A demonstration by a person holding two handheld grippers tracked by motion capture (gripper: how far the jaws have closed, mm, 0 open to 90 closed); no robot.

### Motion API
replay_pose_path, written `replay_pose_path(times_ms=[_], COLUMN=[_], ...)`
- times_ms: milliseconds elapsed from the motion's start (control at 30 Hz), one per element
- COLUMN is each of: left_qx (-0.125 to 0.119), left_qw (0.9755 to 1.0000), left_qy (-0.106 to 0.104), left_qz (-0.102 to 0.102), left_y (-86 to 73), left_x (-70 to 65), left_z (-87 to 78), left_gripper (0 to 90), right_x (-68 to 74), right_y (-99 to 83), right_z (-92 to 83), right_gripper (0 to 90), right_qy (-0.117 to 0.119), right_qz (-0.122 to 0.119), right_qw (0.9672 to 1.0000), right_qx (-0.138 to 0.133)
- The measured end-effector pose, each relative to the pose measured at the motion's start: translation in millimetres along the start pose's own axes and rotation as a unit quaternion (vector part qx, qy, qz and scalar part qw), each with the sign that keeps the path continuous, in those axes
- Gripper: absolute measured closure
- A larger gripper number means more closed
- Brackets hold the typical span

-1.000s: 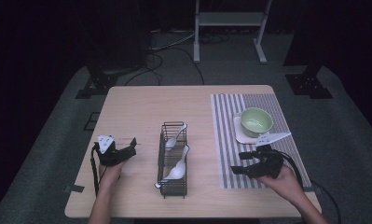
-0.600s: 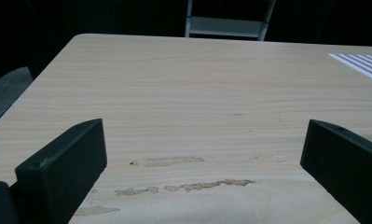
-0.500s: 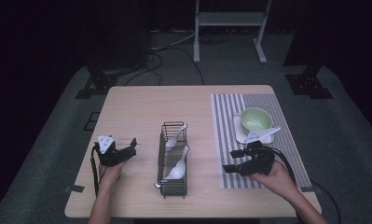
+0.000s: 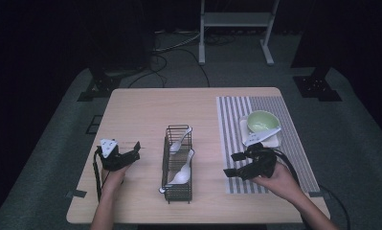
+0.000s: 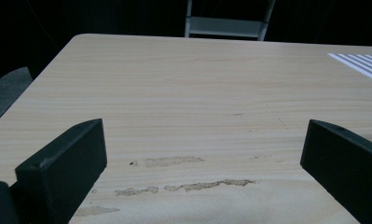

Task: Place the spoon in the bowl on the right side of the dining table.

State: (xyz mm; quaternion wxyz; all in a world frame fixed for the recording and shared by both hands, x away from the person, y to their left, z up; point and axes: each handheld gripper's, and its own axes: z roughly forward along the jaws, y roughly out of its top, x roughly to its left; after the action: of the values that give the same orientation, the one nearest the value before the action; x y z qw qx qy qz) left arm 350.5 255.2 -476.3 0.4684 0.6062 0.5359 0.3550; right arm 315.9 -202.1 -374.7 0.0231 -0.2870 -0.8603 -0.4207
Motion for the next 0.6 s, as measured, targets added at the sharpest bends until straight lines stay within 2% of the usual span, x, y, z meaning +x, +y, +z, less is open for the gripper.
replay_pose_path(times_ms=[233,467,600], left_qx=[0.0,0.0,0.0], left_qw=[1.0,1.0,1.0], left_qy=[-0.001,-0.001,-0.001], left_qz=[0.001,0.002,-0.001], left_y=[0.0,0.0,0.0], left_x=[0.0,-0.1,0.2], left_z=[-0.1,-0.1,-0.2], left_gripper=[0.0,0.0,0.0], right_x=[4.4,11.7,13.6], right_y=[10.7,27.0,30.9], right_z=[3.3,6.2,8.4], right_gripper=[25.8,25.8,25.8], right_qy=[0.004,0.001,0.005], right_qz=[-0.01,-0.033,-0.036], right_qw=[0.9999,0.9989,0.9988], right_qx=[0.013,0.034,0.033])
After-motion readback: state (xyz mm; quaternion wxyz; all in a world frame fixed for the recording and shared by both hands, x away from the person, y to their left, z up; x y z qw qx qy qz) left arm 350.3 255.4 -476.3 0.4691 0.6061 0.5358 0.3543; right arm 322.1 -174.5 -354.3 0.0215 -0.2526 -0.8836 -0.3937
